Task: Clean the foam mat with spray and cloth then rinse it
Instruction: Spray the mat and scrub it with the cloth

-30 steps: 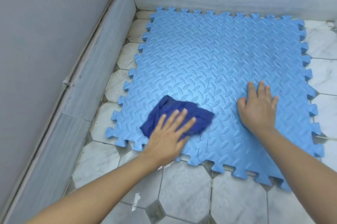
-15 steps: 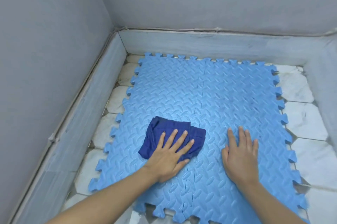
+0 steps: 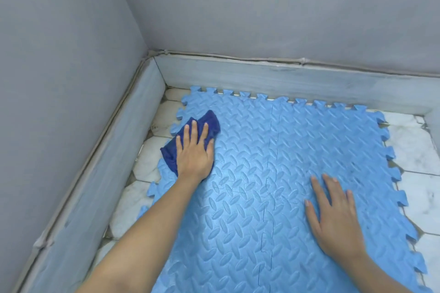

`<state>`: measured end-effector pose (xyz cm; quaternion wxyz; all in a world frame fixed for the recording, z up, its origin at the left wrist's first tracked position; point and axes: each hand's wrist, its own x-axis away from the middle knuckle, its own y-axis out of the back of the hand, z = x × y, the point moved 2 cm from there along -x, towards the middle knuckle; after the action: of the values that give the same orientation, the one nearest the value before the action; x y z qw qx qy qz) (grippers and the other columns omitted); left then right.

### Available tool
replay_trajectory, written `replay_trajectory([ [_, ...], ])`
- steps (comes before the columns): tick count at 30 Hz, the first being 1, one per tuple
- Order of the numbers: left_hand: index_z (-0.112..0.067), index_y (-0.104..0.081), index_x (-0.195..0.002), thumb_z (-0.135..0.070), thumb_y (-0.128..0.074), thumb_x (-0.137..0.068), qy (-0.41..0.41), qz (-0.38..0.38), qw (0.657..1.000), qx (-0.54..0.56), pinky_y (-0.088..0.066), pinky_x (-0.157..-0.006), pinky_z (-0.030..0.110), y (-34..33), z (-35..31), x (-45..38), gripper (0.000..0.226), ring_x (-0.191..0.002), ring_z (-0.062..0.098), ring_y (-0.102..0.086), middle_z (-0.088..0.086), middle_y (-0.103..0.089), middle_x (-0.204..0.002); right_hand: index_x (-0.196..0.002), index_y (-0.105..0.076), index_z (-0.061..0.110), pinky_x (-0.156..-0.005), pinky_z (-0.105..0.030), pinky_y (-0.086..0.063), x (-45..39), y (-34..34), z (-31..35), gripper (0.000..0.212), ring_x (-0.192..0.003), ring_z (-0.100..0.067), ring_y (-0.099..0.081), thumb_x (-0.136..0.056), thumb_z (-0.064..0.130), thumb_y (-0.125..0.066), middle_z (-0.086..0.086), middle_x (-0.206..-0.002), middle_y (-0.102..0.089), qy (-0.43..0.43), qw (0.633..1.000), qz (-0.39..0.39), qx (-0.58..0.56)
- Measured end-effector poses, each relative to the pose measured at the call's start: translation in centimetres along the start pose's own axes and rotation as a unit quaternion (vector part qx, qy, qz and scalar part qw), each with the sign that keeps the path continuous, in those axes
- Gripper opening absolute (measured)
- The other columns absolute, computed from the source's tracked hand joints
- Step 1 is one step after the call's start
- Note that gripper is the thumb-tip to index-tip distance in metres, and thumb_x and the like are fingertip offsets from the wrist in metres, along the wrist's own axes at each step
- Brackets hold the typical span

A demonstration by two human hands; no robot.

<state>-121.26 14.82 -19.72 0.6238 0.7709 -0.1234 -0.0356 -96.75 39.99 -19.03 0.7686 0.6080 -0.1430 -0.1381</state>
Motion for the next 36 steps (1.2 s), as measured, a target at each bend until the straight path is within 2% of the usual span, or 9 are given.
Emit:
replay_trajectory([
  [5,-0.029,-0.004,-0.153,-0.044,-0.011,-0.1,0.121,-0.029,0.992,0.032,0.007,-0.119,0.047,-0.4,-3.2,-5.6,0.055,-0.148,0.025,0.009,0.003,0.003,-0.162,-0.146,-0.041,0.019,-0.12,-0.043,-0.006,-0.3,-0.5,-0.4,0.065,-0.145,-0.025,-0.024,-0.096,0.055,-0.018,-0.009,-0.153,-0.037,-0.004,1.0,-0.008,-0.028],
  [10,-0.032,-0.01,-0.153,-0.044,-0.015,-0.101,-0.273,0.079,0.959,0.011,0.01,-0.119,0.038,-3.1,-16.5,-1.5,0.053,-0.148,0.017,0.011,-0.005,0.002,-0.162,-0.144,-0.045,0.018,-0.12,-0.045,-0.01,-0.3,-0.4,-0.9,0.062,-0.145,-0.026,-0.028,-0.095,0.051,-0.027,-0.008,-0.153,-0.037,0.005,0.999,-0.01,-0.034],
  [13,-0.035,-0.013,-0.152,-0.043,-0.02,-0.101,-0.327,0.093,0.94,0.009,0.005,-0.12,0.038,-3.1,-16.2,-2.1,0.052,-0.148,0.013,0.005,-0.008,-0.002,-0.161,-0.143,-0.047,0.02,-0.12,-0.042,-0.011,-0.2,-0.5,-0.9,0.065,-0.144,-0.023,-0.029,-0.095,0.055,-0.023,-0.006,-0.153,-0.039,0.0,0.999,-0.021,-0.046],
  [18,-0.03,-0.017,-0.152,-0.04,-0.022,-0.101,-0.049,-0.018,0.998,0.028,-0.001,-0.12,0.041,-0.7,-7.2,-8.3,0.052,-0.148,0.017,-0.001,0.001,-0.006,-0.162,-0.143,-0.047,0.019,-0.121,-0.044,-0.012,-0.5,-0.5,-0.8,0.059,-0.146,-0.021,-0.026,-0.092,0.047,-0.037,-0.005,-0.154,-0.037,0.008,0.998,-0.036,-0.05],
  [21,-0.023,-0.012,-0.153,-0.04,-0.019,-0.101,0.119,-0.046,0.991,0.041,0.001,-0.119,0.043,-0.3,-3.9,-8.9,0.055,-0.148,0.022,0.0,0.005,-0.005,-0.162,-0.143,-0.047,0.018,-0.119,-0.048,-0.016,-0.4,-0.8,-0.9,0.059,-0.146,-0.022,-0.026,-0.092,0.045,-0.039,-0.006,-0.155,-0.036,0.014,0.998,-0.044,-0.044],
  [23,-0.018,-0.011,-0.153,-0.041,-0.016,-0.102,0.137,-0.046,0.989,0.037,0.002,-0.119,0.044,-0.6,-5.5,-8.8,0.056,-0.148,0.024,0.001,0.005,-0.004,-0.162,-0.142,-0.048,0.018,-0.118,-0.049,-0.018,-0.4,-0.9,-0.9,0.058,-0.146,-0.023,-0.028,-0.091,0.044,-0.041,-0.007,-0.154,-0.038,0.01,0.998,-0.051,-0.047],
  [27,-0.018,-0.022,-0.151,-0.042,-0.018,-0.102,-0.108,0.015,0.993,0.04,0.002,-0.119,0.04,-2.5,-16.1,-6.9,0.055,-0.148,0.02,-0.001,-0.001,-0.008,-0.161,-0.14,-0.05,0.018,-0.118,-0.048,-0.019,-0.4,-0.9,-1.0,0.057,-0.145,-0.022,-0.03,-0.09,0.043,-0.046,-0.006,-0.153,-0.039,0.005,0.997,-0.051,-0.052],
  [31,-0.036,-0.015,-0.151,-0.046,-0.019,-0.102,-0.365,0.106,0.925,-0.006,0.005,-0.119,0.04,-4.6,-25.7,-3.8,0.05,-0.148,0.016,0.003,-0.006,-0.004,-0.161,-0.139,-0.051,0.019,-0.118,-0.046,-0.02,-0.3,-0.7,-1.0,0.055,-0.144,-0.02,-0.033,-0.089,0.041,-0.048,-0.003,-0.152,-0.041,0.0,0.996,-0.058,-0.071],
  [36,-0.036,-0.018,-0.151,-0.043,-0.022,-0.102,-0.294,0.07,0.953,0.02,0.002,-0.119,0.037,-3.8,-20.4,-5.8,0.05,-0.148,0.011,0.0,-0.009,-0.004,-0.161,-0.139,-0.051,0.02,-0.118,-0.044,-0.02,-0.4,-0.7,-1.2,0.054,-0.145,-0.016,-0.029,-0.09,0.041,-0.048,0.0,-0.153,-0.04,0.003,0.995,-0.059,-0.078],
])
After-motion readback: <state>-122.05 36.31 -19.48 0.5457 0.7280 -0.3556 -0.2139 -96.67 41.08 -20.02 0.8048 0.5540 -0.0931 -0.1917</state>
